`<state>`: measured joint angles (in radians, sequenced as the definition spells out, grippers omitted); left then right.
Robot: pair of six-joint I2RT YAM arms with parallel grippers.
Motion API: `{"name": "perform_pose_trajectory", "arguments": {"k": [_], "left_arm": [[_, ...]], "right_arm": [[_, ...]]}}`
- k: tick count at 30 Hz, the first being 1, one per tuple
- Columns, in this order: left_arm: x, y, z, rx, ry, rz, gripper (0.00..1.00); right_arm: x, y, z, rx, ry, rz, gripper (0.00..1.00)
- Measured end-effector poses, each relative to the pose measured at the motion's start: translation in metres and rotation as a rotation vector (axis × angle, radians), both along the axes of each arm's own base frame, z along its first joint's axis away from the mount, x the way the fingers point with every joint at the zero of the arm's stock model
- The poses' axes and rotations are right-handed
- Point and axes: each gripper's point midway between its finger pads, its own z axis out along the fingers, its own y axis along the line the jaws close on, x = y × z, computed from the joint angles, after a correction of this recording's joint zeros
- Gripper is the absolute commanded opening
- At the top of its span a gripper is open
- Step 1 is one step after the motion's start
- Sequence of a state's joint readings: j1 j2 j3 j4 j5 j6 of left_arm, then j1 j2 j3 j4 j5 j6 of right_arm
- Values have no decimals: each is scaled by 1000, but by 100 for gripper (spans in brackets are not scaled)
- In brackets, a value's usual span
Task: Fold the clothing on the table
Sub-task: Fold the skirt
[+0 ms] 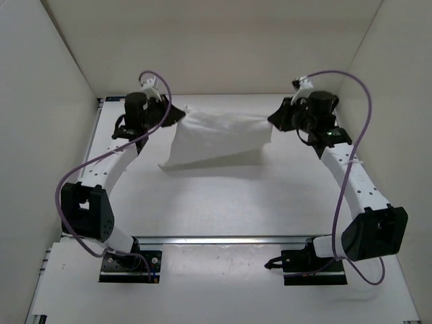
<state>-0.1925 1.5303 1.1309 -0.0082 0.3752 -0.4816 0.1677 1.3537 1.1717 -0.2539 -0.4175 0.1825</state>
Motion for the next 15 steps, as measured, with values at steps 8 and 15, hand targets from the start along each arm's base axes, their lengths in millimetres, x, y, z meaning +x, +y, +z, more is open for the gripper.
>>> {"name": "perform_pose_trajectory", "arguments": {"k": [8, 15], "left_arm": [[-66, 5, 196, -107, -395, -32, 0], [-135, 18, 266, -176, -575, -45, 0]], "right_arm": [[-49, -2, 169, 53, -405, 35, 0], [-87, 13, 213, 94, -492, 140, 0]]}}
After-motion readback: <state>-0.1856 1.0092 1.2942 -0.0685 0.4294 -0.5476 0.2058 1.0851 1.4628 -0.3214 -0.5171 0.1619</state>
